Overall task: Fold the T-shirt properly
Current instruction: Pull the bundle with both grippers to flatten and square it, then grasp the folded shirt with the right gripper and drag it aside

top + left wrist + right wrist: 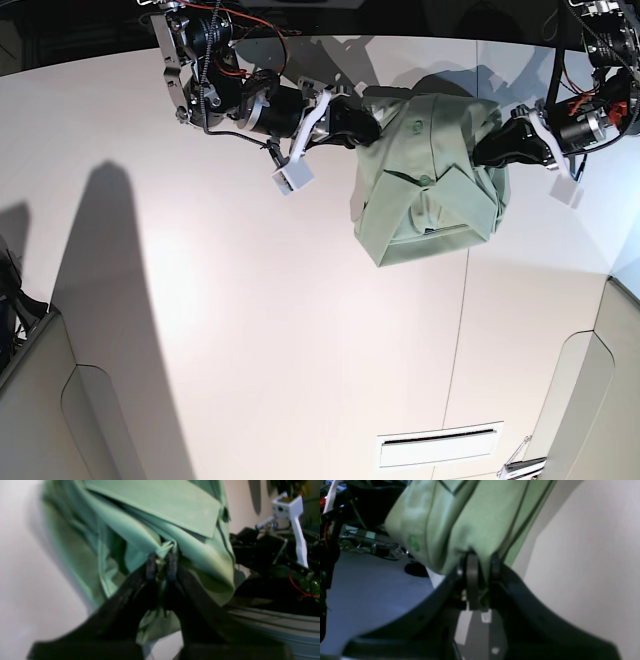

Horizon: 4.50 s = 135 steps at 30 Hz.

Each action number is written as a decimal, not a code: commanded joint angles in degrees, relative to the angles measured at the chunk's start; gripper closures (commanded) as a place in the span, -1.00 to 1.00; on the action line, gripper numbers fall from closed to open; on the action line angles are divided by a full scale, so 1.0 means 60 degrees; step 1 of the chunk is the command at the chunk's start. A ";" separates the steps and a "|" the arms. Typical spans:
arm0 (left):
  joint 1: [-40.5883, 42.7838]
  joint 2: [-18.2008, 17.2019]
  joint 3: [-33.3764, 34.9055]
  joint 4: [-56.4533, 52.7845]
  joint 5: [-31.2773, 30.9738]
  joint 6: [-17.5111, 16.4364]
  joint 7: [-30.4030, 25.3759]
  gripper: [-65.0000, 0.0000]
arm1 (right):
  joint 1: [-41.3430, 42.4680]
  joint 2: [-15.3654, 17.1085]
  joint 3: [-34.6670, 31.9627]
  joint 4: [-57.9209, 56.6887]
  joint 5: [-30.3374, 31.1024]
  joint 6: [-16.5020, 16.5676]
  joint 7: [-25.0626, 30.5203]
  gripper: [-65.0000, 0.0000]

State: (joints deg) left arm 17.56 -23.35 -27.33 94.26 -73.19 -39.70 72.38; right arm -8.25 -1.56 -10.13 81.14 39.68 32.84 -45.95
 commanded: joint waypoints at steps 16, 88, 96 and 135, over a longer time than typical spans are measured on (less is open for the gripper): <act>-0.0066 -0.0499 -0.1129 0.0138 -0.1942 -0.0049 0.0368 0.28 | 0.0025 0.0051 0.0044 0.0080 0.0033 -0.0069 -0.0098 1.00; 0.0295 -0.0106 -0.2127 0.0138 -0.1969 -0.0049 0.1270 0.44 | 0.0025 0.0102 0.0441 0.3825 -0.0240 -0.0076 -0.1639 0.27; 0.0127 -0.0433 -0.3388 0.0142 -0.1969 -0.0049 0.1270 0.44 | 0.0444 0.0073 0.0018 0.4699 -0.0175 0.0004 -0.0882 0.47; -0.0015 -0.0685 -0.5625 0.0138 -0.1969 -0.0049 0.0980 1.00 | 0.2987 0.4011 -0.4073 -0.0302 -0.2969 -0.0295 -0.1891 1.00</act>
State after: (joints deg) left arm 17.43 -26.06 -60.71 94.32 -83.42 -39.70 79.26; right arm 9.69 20.51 -34.74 80.38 31.16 33.69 -49.04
